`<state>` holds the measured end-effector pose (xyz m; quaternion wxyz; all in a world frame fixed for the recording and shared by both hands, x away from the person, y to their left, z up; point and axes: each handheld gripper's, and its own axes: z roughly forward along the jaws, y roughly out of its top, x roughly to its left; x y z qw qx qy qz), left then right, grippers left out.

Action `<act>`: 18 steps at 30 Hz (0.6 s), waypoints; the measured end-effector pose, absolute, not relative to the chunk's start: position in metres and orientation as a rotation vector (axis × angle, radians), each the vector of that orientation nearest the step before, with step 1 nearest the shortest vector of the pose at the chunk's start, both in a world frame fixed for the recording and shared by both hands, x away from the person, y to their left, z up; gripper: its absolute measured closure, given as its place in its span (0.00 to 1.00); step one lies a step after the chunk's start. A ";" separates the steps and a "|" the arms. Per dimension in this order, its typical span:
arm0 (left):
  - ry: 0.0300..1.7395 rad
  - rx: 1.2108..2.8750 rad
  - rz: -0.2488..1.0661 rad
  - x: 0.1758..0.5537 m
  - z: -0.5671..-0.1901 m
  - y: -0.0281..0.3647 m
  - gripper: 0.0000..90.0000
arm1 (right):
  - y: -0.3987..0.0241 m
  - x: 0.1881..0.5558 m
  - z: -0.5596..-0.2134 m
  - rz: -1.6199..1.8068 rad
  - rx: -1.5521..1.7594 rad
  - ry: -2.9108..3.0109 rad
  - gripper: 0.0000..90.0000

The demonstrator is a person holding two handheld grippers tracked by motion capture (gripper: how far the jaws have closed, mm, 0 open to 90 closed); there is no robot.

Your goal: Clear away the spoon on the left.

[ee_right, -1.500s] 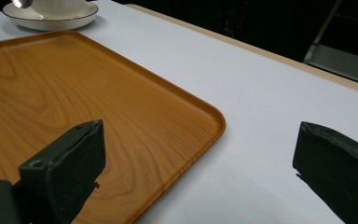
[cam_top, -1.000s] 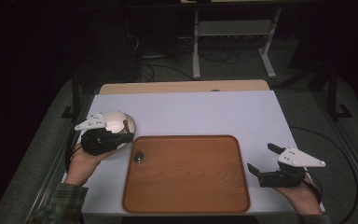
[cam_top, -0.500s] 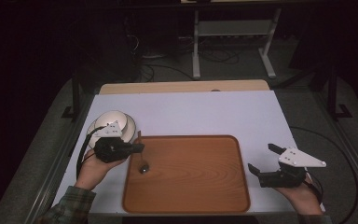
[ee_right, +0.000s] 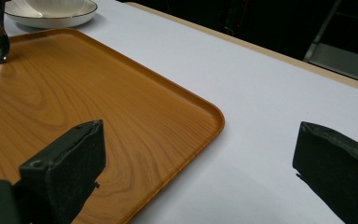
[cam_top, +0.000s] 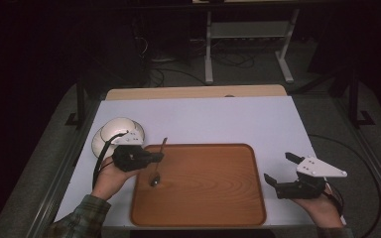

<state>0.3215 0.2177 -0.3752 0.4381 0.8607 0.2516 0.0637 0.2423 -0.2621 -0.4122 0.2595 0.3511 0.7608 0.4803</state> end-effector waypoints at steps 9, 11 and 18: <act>0.619 2.153 0.159 0.327 -0.382 0.203 0.99 | -0.261 0.242 -0.412 1.296 0.949 2.062 0.02; 0.619 2.156 0.157 0.328 -0.384 0.200 0.99 | -0.261 0.243 -0.412 1.295 0.948 2.062 0.02; 0.599 2.189 0.138 0.333 -0.391 0.186 0.99 | -0.260 0.243 -0.412 1.293 0.945 2.066 0.02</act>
